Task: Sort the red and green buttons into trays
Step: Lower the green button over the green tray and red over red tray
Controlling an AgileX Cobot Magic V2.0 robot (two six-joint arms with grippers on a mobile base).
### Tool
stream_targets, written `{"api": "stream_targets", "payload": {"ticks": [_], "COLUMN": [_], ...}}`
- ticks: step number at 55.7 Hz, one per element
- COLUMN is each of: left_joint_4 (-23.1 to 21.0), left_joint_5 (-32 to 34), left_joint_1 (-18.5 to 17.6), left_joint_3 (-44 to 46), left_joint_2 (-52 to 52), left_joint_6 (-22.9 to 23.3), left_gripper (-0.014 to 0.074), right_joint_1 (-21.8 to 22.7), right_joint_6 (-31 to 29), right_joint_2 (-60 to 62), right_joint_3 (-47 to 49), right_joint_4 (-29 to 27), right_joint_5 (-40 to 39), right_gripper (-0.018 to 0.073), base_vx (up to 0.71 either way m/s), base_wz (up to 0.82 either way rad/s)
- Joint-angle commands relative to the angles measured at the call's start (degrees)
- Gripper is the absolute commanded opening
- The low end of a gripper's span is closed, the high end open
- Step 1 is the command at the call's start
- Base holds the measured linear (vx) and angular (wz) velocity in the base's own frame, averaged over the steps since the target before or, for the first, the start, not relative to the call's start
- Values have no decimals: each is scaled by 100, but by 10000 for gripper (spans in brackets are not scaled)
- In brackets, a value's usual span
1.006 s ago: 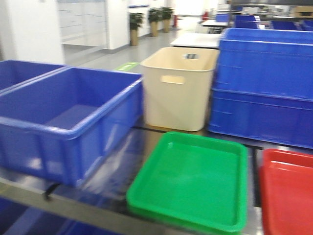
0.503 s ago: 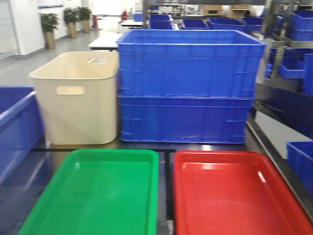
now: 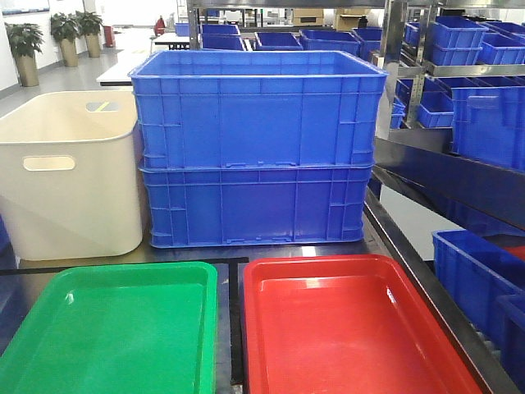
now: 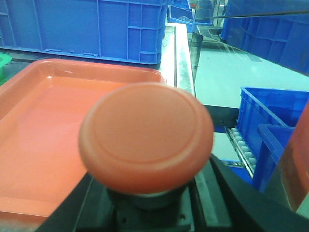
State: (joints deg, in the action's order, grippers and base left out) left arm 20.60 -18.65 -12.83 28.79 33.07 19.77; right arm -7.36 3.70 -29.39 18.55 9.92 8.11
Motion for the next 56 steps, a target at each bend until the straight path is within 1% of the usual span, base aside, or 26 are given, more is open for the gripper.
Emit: {"api": "stream_targets", "payload": {"ticks": [1, 44, 49, 52, 56], "left_joint_4": [25, 25, 17, -11, -139], "left_joint_5": [452, 500, 663, 833, 1215], "left_joint_1": [-23, -23, -23, -23, -23], "left_joint_3": [175, 175, 175, 175, 175], "left_joint_2": [21, 21, 27, 34, 159], "left_joint_6": [13, 13, 31, 31, 31], "left_gripper": [1, 5, 5, 5, 5], "right_joint_1": [1, 1, 1, 1, -4], "right_joint_6": [-23, 1, 1, 1, 1], "right_joint_2": [-26, -26, -26, -57, -251], "right_joint_3": [177, 177, 177, 177, 177], "right_joint_4": [47, 2, -42, -96, -98], "right_joint_5": [-509, -526, -768, -1098, -1738], "right_gripper": [-9, -9, -9, -8, -8], "base_vx": [0, 0, 0, 0, 0], "base_wz": [0, 0, 0, 0, 0]}}
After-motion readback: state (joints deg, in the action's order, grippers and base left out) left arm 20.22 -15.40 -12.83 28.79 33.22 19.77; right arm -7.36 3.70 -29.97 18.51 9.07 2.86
